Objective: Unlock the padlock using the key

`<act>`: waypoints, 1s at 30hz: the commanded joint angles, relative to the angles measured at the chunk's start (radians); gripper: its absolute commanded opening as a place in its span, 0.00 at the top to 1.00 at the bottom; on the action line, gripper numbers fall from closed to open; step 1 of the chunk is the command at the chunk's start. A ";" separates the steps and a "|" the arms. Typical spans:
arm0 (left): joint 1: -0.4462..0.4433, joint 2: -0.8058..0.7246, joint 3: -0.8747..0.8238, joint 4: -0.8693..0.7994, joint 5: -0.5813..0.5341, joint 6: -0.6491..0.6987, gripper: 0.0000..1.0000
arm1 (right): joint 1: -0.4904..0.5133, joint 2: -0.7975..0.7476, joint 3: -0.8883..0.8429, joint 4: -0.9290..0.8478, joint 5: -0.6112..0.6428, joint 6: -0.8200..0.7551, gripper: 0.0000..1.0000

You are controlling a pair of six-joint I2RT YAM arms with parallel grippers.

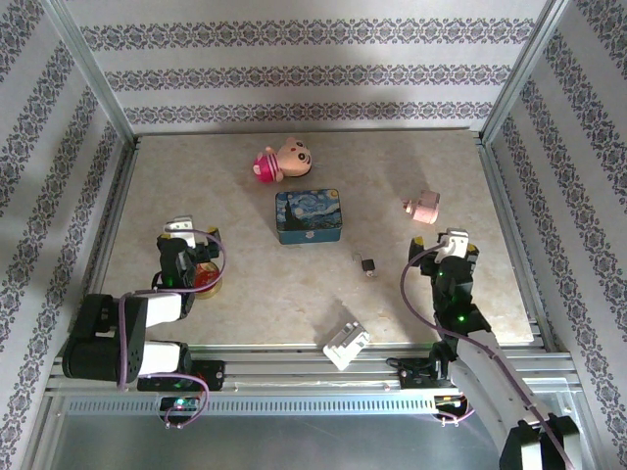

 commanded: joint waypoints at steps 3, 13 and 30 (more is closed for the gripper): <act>0.045 0.114 0.019 0.235 0.147 0.041 0.01 | -0.052 0.051 -0.052 0.215 -0.054 -0.024 0.02; 0.132 0.288 0.072 0.333 0.406 0.018 0.01 | -0.131 0.251 -0.078 0.443 -0.153 -0.014 0.02; 0.116 0.271 0.121 0.204 0.426 0.055 0.01 | -0.171 0.872 0.063 0.911 -0.377 -0.029 0.02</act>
